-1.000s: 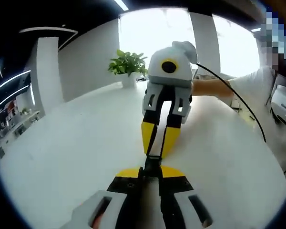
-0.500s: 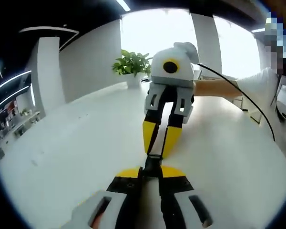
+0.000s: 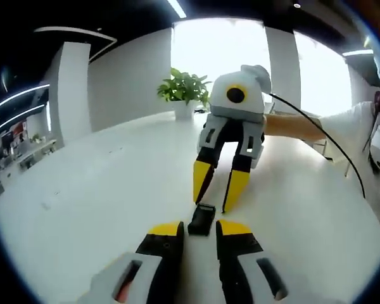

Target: Snap the two parts of the plastic buckle together until the buckle closes and remains connected.

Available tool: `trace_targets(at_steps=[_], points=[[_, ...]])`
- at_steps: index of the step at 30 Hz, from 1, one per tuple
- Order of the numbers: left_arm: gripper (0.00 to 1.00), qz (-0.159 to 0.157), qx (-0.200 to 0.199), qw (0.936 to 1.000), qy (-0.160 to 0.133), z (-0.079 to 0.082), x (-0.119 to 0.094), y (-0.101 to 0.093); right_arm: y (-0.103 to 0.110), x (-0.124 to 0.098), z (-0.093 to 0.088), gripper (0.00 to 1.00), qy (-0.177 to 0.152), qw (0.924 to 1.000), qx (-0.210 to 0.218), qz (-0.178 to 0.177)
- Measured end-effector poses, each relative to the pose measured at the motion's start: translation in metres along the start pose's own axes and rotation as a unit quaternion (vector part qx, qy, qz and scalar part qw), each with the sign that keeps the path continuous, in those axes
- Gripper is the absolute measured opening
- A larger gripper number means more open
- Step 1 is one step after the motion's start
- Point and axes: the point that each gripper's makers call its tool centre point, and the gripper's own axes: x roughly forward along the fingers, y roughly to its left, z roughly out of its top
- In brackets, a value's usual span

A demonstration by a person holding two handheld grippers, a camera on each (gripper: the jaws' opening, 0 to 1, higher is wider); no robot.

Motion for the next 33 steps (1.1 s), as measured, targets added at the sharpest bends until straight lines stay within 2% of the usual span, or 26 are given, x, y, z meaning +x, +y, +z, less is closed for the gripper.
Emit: trace_targets(at_steps=[6, 9, 15, 17, 19, 21, 23, 25, 26, 28, 33], points=[[0.19, 0.006, -0.001, 1.0000, 0.003, -0.003, -0.006, -0.003, -0.001, -0.004, -0.002, 0.22, 0.001, 1.0000, 0.001, -0.004], [0.19, 0.021, 0.001, 0.9998, -0.005, 0.000, -0.012, -0.002, -0.001, -0.009, -0.002, 0.22, -0.003, 0.9999, 0.003, -0.012], [0.19, 0.046, 0.006, 0.9980, -0.044, 0.022, -0.042, -0.015, 0.002, -0.034, 0.012, 0.23, -0.050, 0.9979, 0.020, -0.034], [0.19, 0.067, -0.003, 0.9959, -0.060, 0.029, -0.052, -0.016, 0.004, -0.042, 0.016, 0.25, -0.066, 0.9963, 0.036, -0.042], [0.21, 0.098, -0.032, 0.9932, -0.055, 0.029, -0.064, -0.016, 0.003, -0.049, 0.017, 0.32, -0.071, 0.9939, 0.060, -0.060], [0.28, 0.106, -0.066, 0.9905, -0.058, 0.029, -0.071, -0.020, 0.007, -0.052, 0.014, 0.40, -0.070, 0.9920, 0.086, -0.060], [0.38, 0.107, -0.094, 0.9881, -0.057, 0.028, -0.074, -0.024, 0.010, -0.054, 0.014, 0.44, -0.075, 0.9907, 0.096, -0.061], [0.43, 0.117, -0.105, 0.9862, -0.052, 0.025, -0.078, -0.027, 0.014, -0.057, 0.013, 0.48, -0.078, 0.9888, 0.109, -0.066], [0.43, 0.131, -0.113, 0.9838, -0.048, 0.023, -0.081, -0.026, 0.015, -0.058, 0.013, 0.50, -0.080, 0.9879, 0.114, -0.069], [0.44, 0.137, -0.112, 0.9833, -0.044, 0.023, -0.083, -0.031, 0.018, -0.062, 0.016, 0.58, -0.086, 0.9848, 0.132, -0.074], [0.50, 0.153, -0.138, 0.9766, -0.061, 0.030, -0.092, -0.035, 0.027, -0.071, 0.033, 0.73, -0.116, 0.9767, 0.162, -0.079]])
